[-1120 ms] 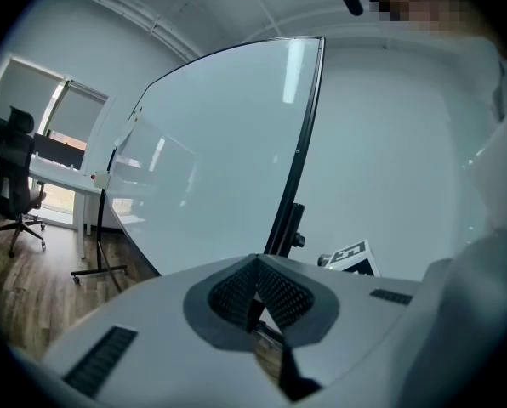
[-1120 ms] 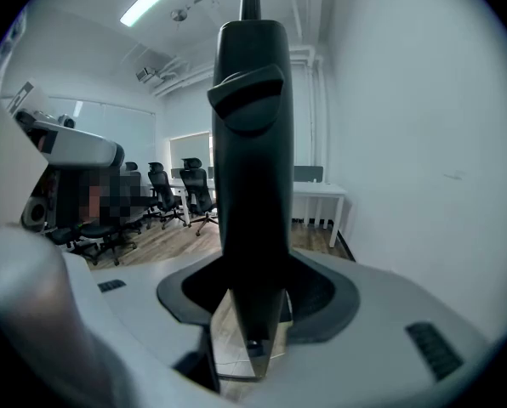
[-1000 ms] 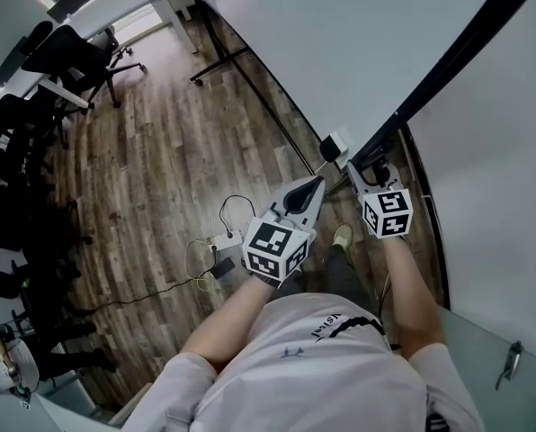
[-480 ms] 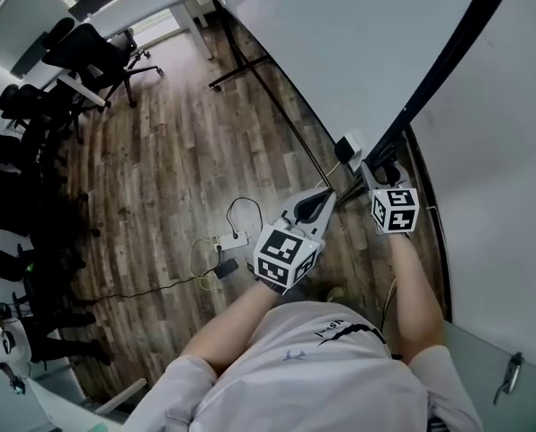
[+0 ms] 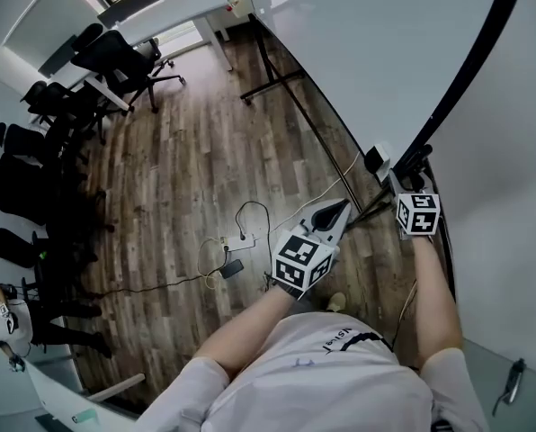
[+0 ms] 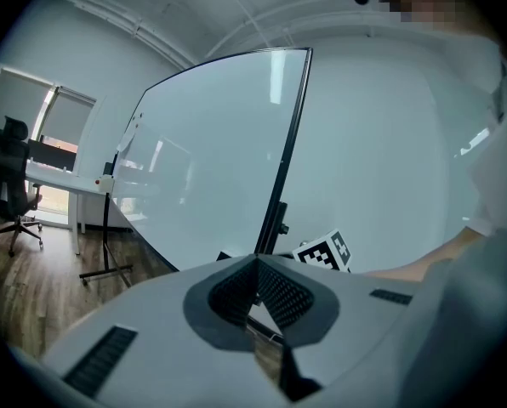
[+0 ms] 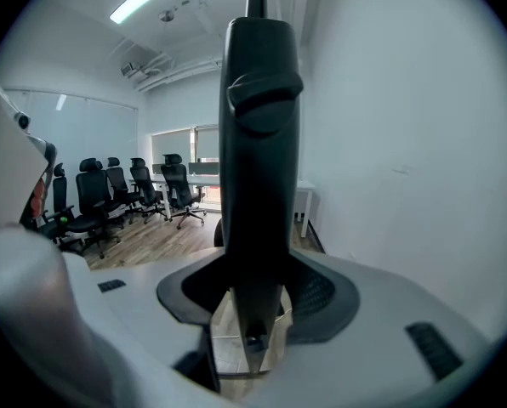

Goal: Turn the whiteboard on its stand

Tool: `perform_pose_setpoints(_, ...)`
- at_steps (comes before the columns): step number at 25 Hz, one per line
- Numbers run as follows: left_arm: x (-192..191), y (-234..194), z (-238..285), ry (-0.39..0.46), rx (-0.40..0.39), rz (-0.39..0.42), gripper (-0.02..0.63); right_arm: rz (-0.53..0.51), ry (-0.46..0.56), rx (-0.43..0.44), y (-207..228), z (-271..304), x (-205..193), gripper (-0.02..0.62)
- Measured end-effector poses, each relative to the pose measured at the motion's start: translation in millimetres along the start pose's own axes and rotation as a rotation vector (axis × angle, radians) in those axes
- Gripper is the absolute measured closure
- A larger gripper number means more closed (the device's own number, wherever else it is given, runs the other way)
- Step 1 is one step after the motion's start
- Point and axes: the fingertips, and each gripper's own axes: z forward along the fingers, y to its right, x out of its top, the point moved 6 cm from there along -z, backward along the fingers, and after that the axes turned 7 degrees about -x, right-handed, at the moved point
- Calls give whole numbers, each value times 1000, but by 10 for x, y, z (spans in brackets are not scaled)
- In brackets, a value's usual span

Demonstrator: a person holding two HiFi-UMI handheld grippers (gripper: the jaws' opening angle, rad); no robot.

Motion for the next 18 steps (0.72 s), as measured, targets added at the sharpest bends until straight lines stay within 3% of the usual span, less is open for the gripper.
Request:
perform_pose_setpoints(10,-137,690,304,-30,-74,28,595,0,-32,-2,385,-373,-207,396)
perform_pose_setpoints(18,-237,918,464,-45,-92,34,595,17,-38,-19,687,-645,-417,396)
